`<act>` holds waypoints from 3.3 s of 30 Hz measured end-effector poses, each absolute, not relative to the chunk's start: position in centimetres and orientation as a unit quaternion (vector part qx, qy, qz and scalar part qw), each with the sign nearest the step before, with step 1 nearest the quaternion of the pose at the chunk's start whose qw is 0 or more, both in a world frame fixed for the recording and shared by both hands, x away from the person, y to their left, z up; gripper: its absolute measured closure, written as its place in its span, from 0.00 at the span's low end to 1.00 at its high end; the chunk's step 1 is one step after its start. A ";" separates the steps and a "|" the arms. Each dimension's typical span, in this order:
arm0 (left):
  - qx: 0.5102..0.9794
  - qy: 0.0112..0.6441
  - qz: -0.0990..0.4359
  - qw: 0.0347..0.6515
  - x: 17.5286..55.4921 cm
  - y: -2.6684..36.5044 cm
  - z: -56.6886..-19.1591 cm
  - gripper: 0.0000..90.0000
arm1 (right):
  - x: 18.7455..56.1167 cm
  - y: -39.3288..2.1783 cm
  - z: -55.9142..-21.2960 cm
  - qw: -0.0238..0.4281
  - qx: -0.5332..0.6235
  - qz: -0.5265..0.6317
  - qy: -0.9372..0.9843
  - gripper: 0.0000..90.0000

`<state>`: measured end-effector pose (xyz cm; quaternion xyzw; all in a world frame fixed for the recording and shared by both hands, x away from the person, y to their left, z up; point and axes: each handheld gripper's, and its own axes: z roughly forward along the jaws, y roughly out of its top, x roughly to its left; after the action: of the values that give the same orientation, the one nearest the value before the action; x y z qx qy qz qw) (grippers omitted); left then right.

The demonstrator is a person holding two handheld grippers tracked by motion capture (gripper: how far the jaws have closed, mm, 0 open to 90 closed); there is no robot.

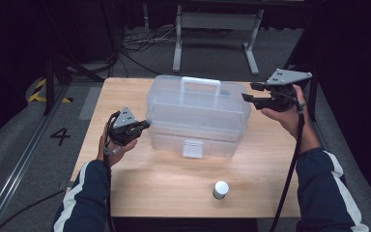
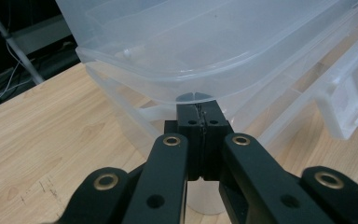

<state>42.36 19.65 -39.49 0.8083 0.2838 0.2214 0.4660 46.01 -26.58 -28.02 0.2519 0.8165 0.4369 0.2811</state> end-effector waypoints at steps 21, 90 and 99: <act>0.821 0.269 0.228 0.449 42.2 18.4 -38.5 1.00 | 41.7 -31.0 -35.7 0.265 0.271 0.448 0.810 0.42; 0.848 0.229 0.180 0.443 41.1 17.2 -39.8 0.76 | 42.1 -27.9 -35.0 0.386 0.258 0.516 0.720 0.75; 0.855 0.222 0.172 0.436 41.5 16.5 -40.3 0.73 | 42.6 -27.6 -34.1 0.411 0.262 0.509 0.709 0.79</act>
<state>41.50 16.50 -40.25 0.8547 0.2223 0.1722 0.4363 42.60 -27.55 -34.14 0.2624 0.7090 0.5092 0.4114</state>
